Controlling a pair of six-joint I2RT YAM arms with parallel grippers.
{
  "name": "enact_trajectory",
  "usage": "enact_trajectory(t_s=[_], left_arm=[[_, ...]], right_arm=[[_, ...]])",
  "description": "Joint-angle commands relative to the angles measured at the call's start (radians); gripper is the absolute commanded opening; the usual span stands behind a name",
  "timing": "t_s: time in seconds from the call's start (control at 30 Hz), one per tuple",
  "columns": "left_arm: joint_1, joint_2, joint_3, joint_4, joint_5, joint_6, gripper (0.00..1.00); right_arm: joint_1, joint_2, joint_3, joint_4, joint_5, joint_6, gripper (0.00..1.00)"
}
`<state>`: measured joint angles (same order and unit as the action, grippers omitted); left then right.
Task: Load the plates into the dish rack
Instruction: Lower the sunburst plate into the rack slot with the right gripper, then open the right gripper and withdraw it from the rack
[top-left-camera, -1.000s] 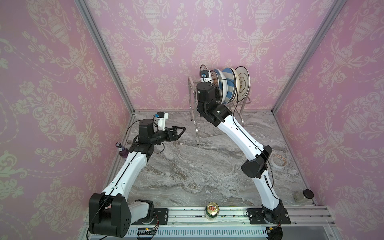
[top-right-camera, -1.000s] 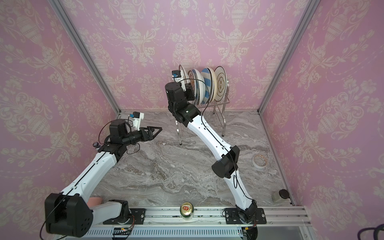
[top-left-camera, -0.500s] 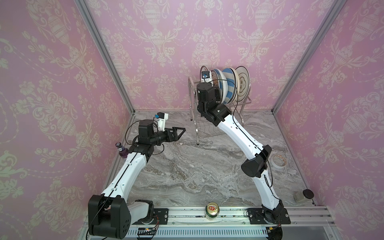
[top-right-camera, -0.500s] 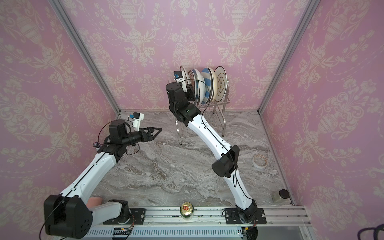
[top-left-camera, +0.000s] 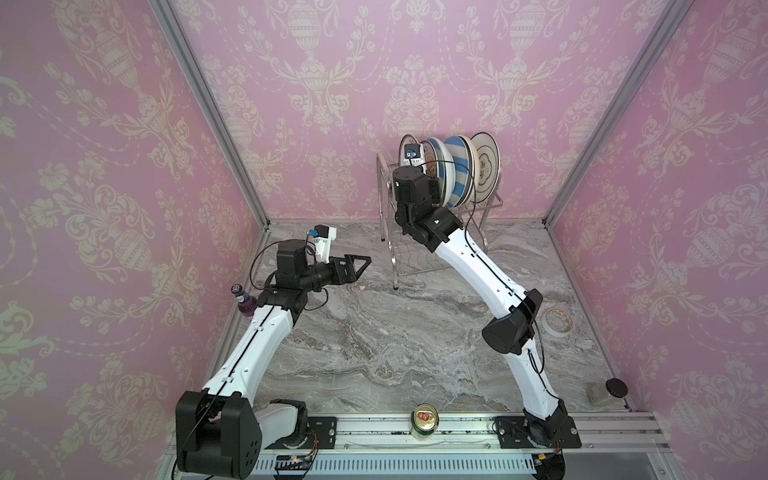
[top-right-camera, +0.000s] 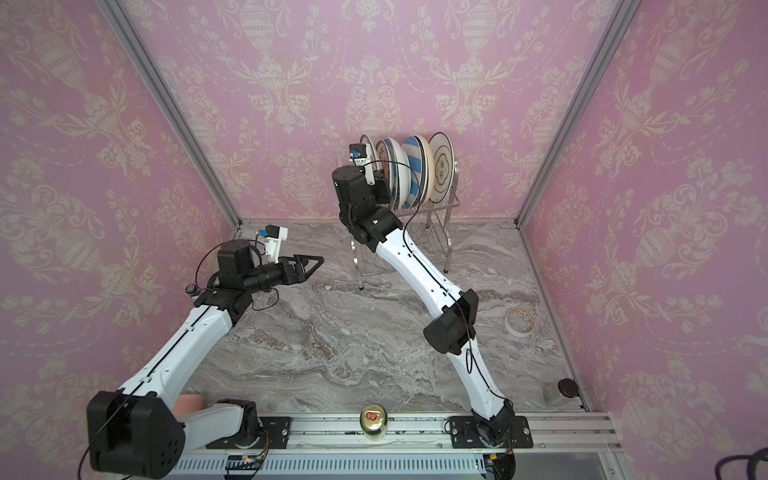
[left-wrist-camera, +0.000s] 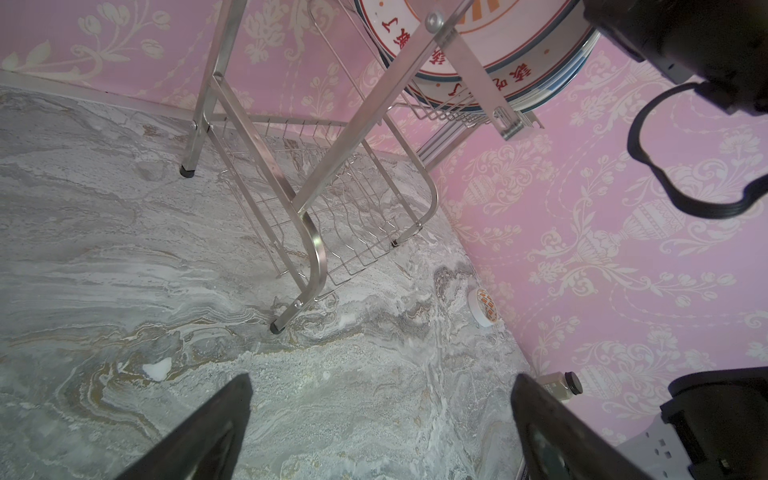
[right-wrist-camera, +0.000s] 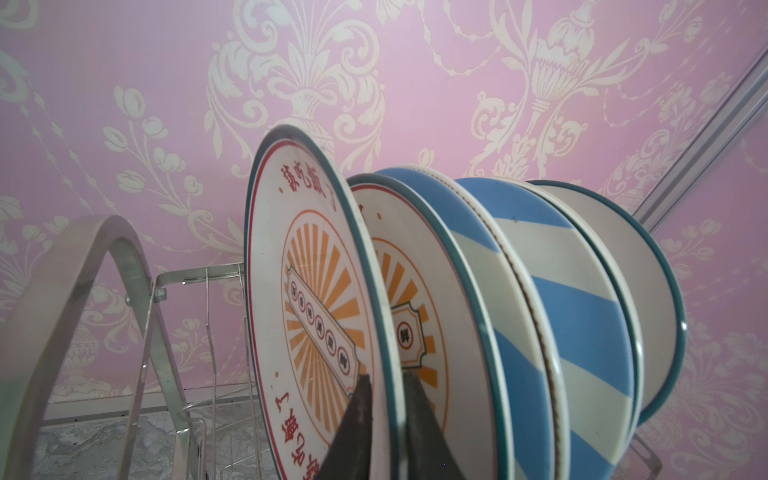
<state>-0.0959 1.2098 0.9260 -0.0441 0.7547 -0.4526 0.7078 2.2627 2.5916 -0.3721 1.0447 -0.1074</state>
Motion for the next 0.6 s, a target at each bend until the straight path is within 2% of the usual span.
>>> enact_trajectory(t_s=[0.0,0.23,0.33,0.4,0.57], left_arm=[[-0.005,-0.025,-0.018,-0.014,0.02,0.033,0.99],[-0.005,-0.038,-0.015,-0.025,0.015,0.04,0.99],[-0.005,-0.043,-0.012,-0.038,0.004,0.046,0.99],[-0.004,-0.045,-0.007,-0.05,-0.01,0.054,0.99],[-0.003,-0.046,0.008,-0.085,-0.042,0.076,0.99]], right_arm=[[-0.004,0.002,0.002,0.009,0.012,-0.005,0.18],[0.007,-0.003,0.008,0.031,0.01,-0.033,0.27],[0.017,-0.007,0.017,0.034,0.013,-0.051,0.34],[0.024,-0.015,0.018,0.032,0.019,-0.067,0.35],[0.025,-0.063,-0.017,-0.002,0.036,-0.065,0.46]])
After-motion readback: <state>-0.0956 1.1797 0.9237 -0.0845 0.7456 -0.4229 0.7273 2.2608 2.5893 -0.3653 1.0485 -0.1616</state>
